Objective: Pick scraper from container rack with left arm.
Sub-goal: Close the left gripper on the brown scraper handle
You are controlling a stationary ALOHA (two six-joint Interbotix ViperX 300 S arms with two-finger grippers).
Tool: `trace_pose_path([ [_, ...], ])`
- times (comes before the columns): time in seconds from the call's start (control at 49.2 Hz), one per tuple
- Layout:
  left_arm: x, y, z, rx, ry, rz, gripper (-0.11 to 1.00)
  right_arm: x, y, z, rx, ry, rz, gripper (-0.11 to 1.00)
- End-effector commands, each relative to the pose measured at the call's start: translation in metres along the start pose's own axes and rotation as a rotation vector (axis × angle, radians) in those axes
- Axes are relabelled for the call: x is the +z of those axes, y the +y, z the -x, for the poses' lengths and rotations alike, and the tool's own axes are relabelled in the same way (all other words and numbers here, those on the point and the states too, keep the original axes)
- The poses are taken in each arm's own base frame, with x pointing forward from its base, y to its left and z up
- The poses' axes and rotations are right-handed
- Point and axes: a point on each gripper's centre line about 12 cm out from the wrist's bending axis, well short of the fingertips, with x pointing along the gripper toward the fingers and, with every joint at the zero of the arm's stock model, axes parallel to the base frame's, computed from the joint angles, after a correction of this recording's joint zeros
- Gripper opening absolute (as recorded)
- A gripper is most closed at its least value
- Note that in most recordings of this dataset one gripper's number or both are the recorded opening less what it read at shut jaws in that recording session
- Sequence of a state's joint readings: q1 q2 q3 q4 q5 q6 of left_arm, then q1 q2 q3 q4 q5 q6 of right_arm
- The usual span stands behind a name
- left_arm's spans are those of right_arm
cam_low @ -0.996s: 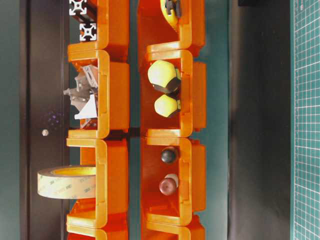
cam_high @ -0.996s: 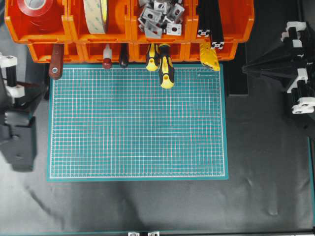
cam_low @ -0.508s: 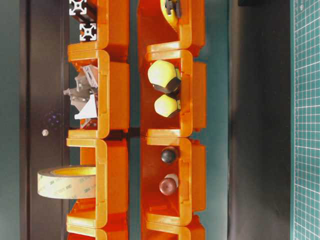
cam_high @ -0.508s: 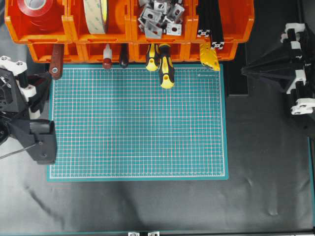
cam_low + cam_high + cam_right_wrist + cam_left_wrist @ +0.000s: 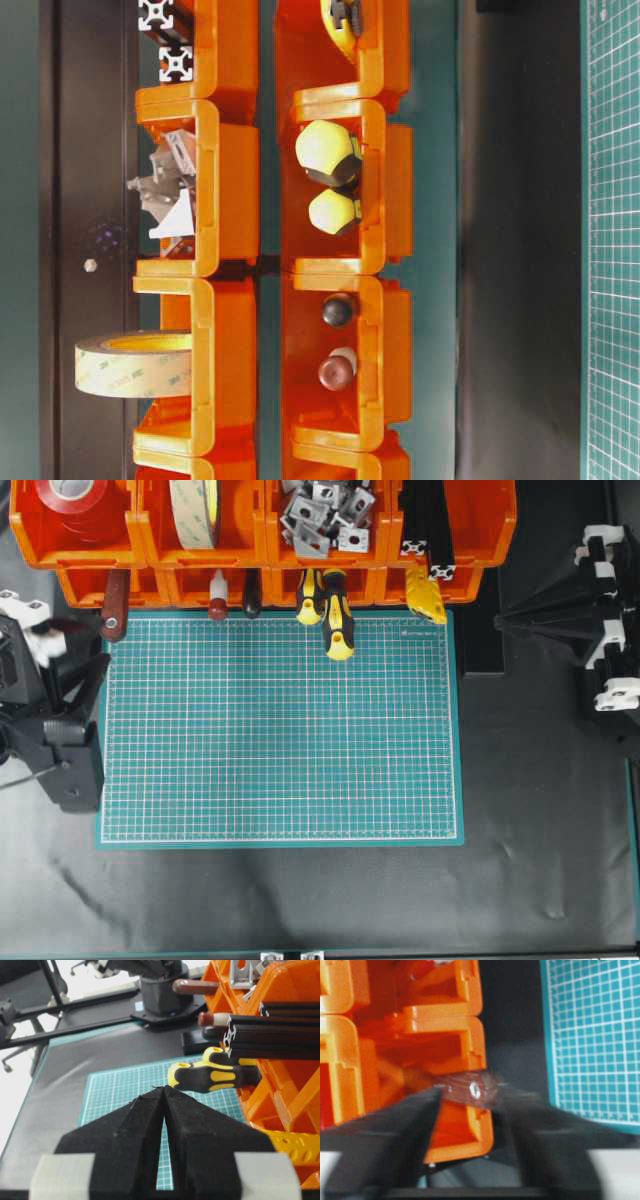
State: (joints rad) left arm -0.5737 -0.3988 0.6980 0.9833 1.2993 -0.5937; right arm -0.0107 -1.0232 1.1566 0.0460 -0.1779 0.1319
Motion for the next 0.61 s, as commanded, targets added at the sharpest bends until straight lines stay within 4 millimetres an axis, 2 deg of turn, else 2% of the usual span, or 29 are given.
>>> trace_pose_path([
  [0.0, -0.001, 0.005, -0.003, -0.015, -0.027, 0.042, 0.67, 0.005, 0.001, -0.001, 0.000, -0.011, -0.005, -0.01],
  [0.081, -0.001, 0.003, -0.009, -0.036, -0.041, 0.061, 0.85, 0.005, 0.001, -0.001, 0.000, -0.009, -0.005, -0.01],
  [0.142, -0.001, 0.002, -0.014, -0.042, -0.039, 0.060, 0.91, 0.004, 0.000, -0.001, 0.000, -0.006, -0.005, -0.01],
  [0.345, -0.010, -0.001, -0.042, -0.045, 0.020, 0.049, 0.91, 0.002, 0.000, -0.001, -0.001, -0.003, -0.005, -0.01],
  [0.589, -0.017, 0.000, -0.048, -0.035, 0.051, 0.041, 0.91, 0.002, 0.000, -0.001, -0.001, -0.003, -0.005, -0.01],
])
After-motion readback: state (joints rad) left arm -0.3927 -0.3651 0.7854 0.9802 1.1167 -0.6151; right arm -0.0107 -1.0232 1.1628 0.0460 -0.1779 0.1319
